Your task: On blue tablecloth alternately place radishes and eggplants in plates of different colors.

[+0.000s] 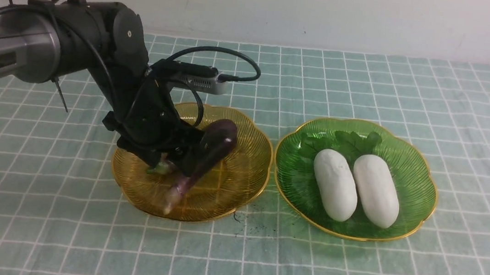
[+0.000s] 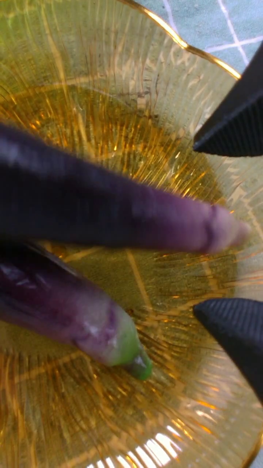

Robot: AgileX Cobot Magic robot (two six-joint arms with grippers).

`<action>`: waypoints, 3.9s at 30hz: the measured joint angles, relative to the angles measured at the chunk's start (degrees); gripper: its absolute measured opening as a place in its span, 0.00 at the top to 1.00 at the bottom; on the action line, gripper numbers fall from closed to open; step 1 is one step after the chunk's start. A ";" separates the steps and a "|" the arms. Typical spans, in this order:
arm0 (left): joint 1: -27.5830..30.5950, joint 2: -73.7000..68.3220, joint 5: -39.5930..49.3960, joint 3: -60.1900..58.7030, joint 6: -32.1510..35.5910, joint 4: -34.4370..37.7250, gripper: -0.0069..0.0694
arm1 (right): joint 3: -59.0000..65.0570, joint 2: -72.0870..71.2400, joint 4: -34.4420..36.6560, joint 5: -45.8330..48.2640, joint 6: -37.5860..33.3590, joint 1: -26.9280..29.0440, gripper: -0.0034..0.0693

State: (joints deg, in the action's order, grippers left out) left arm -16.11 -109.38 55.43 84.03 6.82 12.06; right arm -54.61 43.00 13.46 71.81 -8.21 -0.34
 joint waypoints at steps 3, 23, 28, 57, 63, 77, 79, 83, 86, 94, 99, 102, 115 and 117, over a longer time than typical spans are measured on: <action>0.00 0.00 0.00 0.00 0.00 0.05 0.30 | 1.70 -7.77 -0.89 0.37 0.28 0.00 0.96; 0.00 0.00 0.05 0.00 0.00 1.74 0.30 | 38.55 -41.32 -0.05 -46.39 -5.24 0.00 0.97; 0.00 0.00 0.05 0.00 0.00 1.74 0.30 | 39.30 -41.32 0.07 -46.30 -5.26 0.00 0.97; 0.00 1.73 6.00 3.60 -0.05 1.68 0.92 | 50.72 -43.67 -4.48 -42.25 -5.48 0.43 0.97; 0.00 6.85 12.00 7.60 -0.05 1.74 0.92 | 54.06 -43.74 -6.17 -43.53 -5.69 0.48 0.97; 0.00 25.47 15.76 8.80 0.00 1.51 0.92 | 55.68 -43.74 -6.37 -48.76 -5.74 0.48 0.97; 0.00 28.47 15.98 8.68 0.00 1.51 0.92 | 55.68 -43.74 -6.37 -48.76 -5.74 0.48 0.97; 0.00 34.70 16.31 6.87 0.00 1.51 0.92 | 55.68 -43.74 -6.37 -48.76 -5.74 0.48 0.97; 0.00 41.08 16.45 3.53 0.95 1.36 0.92 | 55.68 -43.74 -6.37 -48.76 -5.74 0.48 0.97; 0.00 63.95 14.93 -12.20 2.51 1.28 0.92 | 55.68 -43.74 -6.37 -48.76 -5.74 0.48 0.97; 0.00 80.12 0.99 -28.21 2.51 1.90 0.92 | 55.68 -43.74 -6.37 -48.76 -5.74 0.48 0.97; 0.00 92.79 -17.30 -42.42 2.45 2.05 0.92 | 55.68 -43.74 -6.37 -48.76 -5.74 0.48 0.97; 0.00 101.21 -34.16 -61.57 2.40 3.59 0.92 | 55.68 -43.74 -6.37 -48.76 -5.74 0.48 0.97; 0.00 101.21 -33.22 -62.32 2.40 3.59 0.92 | 55.68 -43.74 -6.37 -48.76 -5.74 0.48 0.97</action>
State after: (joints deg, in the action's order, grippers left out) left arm -16.11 -8.17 22.21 21.70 9.21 15.66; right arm 1.07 -0.73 7.09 23.05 -13.95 0.15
